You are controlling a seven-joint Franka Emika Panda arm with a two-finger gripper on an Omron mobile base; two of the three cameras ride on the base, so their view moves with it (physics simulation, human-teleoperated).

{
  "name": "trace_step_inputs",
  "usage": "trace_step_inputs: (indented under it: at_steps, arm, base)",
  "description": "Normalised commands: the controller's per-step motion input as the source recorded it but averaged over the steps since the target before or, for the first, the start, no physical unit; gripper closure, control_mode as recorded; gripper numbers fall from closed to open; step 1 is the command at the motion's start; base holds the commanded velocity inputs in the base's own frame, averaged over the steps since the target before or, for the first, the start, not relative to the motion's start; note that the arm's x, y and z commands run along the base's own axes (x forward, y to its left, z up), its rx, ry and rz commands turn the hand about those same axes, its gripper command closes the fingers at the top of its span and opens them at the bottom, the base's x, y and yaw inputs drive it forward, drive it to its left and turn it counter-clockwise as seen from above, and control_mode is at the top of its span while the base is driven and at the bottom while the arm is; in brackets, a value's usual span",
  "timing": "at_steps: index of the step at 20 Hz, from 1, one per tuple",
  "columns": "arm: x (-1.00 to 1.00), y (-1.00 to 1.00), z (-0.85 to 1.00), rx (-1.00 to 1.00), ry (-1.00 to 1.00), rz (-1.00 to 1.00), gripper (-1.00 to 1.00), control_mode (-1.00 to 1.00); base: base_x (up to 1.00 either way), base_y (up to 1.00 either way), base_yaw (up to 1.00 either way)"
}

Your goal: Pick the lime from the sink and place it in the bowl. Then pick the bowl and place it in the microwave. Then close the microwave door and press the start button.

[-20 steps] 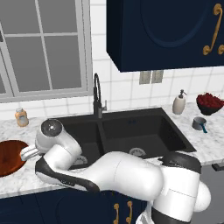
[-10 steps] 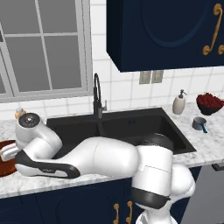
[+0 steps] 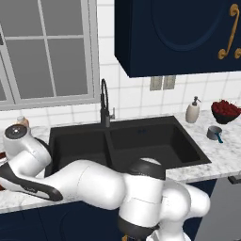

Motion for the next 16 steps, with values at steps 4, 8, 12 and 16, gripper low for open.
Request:
trace_step_inputs:
  at_steps: [4, 8, 12, 16]
  arm:
    - [0.34, 0.09, -0.31, -0.01, 0.00, -0.05, 1.00, -1.00]
    - [0.61, 0.20, -0.29, 0.00, 0.00, -0.04, 1.00, -1.00]
    - [0.39, 0.28, -0.36, 0.00, 0.01, 0.00, 1.00, -1.00]
    - [0.29, 0.42, -0.47, 0.00, 0.09, 0.00, 1.00, -1.00]
  base:
    - [0.00, 0.00, 0.00]
    - [0.00, 0.00, 0.00]
    - [0.00, 0.00, 0.00]
    - [0.00, 0.00, 0.00]
